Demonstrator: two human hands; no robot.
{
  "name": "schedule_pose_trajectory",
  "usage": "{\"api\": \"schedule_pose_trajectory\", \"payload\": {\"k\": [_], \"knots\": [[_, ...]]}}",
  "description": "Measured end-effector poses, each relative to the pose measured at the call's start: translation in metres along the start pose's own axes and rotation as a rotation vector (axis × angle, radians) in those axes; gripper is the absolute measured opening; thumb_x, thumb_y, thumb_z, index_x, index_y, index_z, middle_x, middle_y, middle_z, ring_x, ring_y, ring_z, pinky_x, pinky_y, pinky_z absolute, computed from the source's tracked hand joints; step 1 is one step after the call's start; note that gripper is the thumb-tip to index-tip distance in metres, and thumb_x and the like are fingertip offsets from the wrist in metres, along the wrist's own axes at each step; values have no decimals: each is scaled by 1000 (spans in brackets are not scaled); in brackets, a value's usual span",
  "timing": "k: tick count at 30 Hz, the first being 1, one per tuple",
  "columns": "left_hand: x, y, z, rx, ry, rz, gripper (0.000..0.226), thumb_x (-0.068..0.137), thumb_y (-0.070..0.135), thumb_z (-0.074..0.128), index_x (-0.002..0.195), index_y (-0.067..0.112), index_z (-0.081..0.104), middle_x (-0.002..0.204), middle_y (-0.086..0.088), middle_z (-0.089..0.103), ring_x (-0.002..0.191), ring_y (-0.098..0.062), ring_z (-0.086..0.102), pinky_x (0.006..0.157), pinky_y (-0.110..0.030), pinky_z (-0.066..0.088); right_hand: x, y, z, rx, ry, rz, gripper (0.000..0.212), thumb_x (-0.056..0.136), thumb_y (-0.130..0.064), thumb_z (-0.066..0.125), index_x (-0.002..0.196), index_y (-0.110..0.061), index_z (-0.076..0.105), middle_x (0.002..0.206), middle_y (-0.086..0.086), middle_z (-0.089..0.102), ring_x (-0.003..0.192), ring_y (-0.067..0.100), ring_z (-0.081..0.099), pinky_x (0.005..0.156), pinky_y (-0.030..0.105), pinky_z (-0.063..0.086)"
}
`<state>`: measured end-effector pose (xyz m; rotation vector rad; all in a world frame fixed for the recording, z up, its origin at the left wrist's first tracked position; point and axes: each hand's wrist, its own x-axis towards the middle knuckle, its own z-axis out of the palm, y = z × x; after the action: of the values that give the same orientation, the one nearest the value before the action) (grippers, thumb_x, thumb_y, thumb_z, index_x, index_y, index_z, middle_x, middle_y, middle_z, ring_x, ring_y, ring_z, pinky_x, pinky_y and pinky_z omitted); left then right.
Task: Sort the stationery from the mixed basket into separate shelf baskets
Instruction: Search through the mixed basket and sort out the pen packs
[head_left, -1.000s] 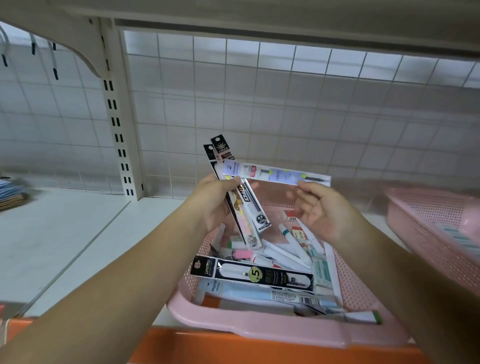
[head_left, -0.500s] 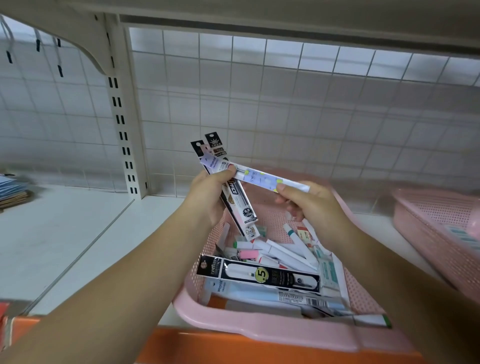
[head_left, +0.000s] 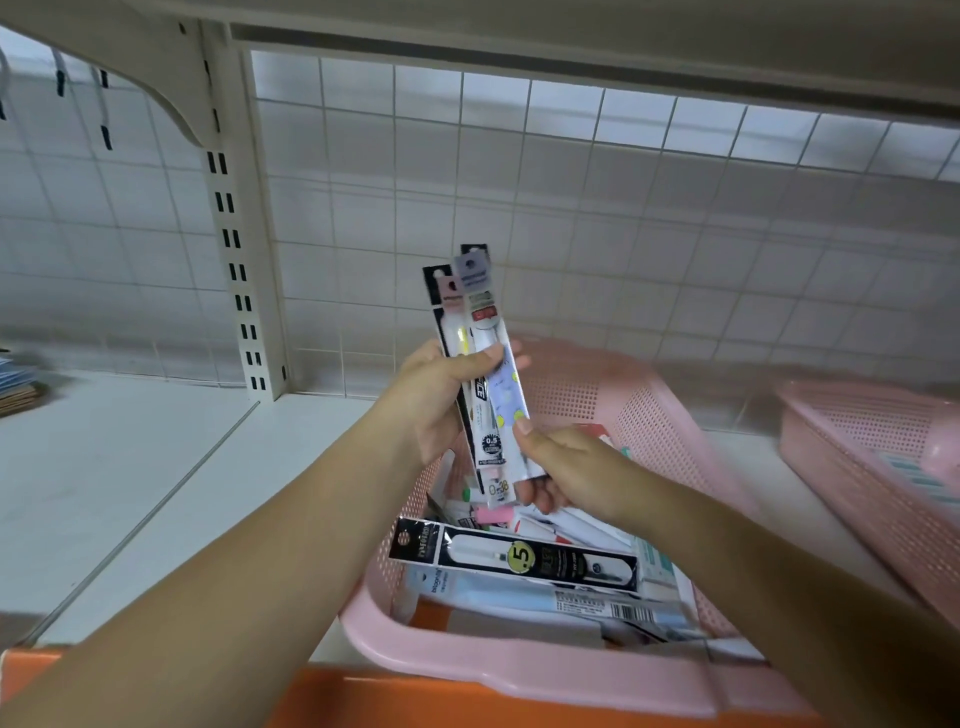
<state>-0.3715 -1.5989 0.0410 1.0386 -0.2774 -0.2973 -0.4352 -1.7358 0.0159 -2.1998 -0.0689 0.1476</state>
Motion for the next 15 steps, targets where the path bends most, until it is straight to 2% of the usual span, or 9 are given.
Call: {"api": "schedule_pose_trajectory", "payload": {"k": [2, 3, 5, 7, 11, 13, 15], "knots": [[0, -2, 1, 47, -15, -5, 26, 86, 0, 56, 111, -2, 58, 92, -9, 68, 83, -19, 68, 69, -31, 58, 3, 4, 2, -7, -7, 6, 67, 93, -58, 27, 90, -3, 66, 73, 7, 63, 65, 17, 52, 69, 29, 41], [0, -2, 1, 55, -21, -3, 25, 86, 1, 57, 110, -1, 59, 92, -9, 69, 82, -19, 68, 68, -30, 58, 4, 5, 2, 5, 7, 8, 65, 93, -57, 28, 94, -3, 65, 72, 5, 63, 65, 17, 53, 67, 26, 41], [-3, -1, 2, 36, -43, 4, 17, 85, 2, 57, 100, 2, 62, 82, -6, 71, 74, -14, 70, 59, -27, 57, 4, 5, 2, 23, 49, -6, 53, 95, -51, 30, 91, -10, 63, 69, -2, 63, 59, 9, 53, 60, 16, 40], [-6, 0, 4, 19, -56, 11, 14, 84, 1, 57, 97, 3, 62, 76, -3, 73, 70, -12, 70, 55, -25, 56, 2, 4, 1, 8, 72, -27, 47, 94, -51, 32, 85, -15, 62, 67, -6, 63, 55, 3, 54, 57, 14, 40], [-6, 0, 4, 7, -7, 38, 13, 84, -2, 58, 96, 2, 61, 80, -7, 70, 66, -13, 70, 58, -27, 57, -5, 1, -2, -62, 172, -58, 57, 89, -55, 34, 75, -8, 63, 66, 0, 60, 57, 6, 53, 65, 22, 43], [-5, 1, 3, 15, 20, 40, 12, 83, -1, 59, 93, 4, 61, 83, -8, 69, 67, -14, 69, 64, -30, 58, -6, 1, -8, -136, 252, -100, 67, 85, -58, 32, 79, 1, 62, 69, 5, 61, 65, 15, 56, 72, 29, 45], [-3, 2, 4, 36, 17, 38, 12, 83, -1, 60, 92, 6, 63, 80, -6, 71, 69, -15, 69, 66, -30, 58, -7, 3, -18, -311, 345, -167, 74, 87, -62, 26, 85, 3, 60, 81, 10, 64, 78, 26, 60, 78, 34, 49]]}}
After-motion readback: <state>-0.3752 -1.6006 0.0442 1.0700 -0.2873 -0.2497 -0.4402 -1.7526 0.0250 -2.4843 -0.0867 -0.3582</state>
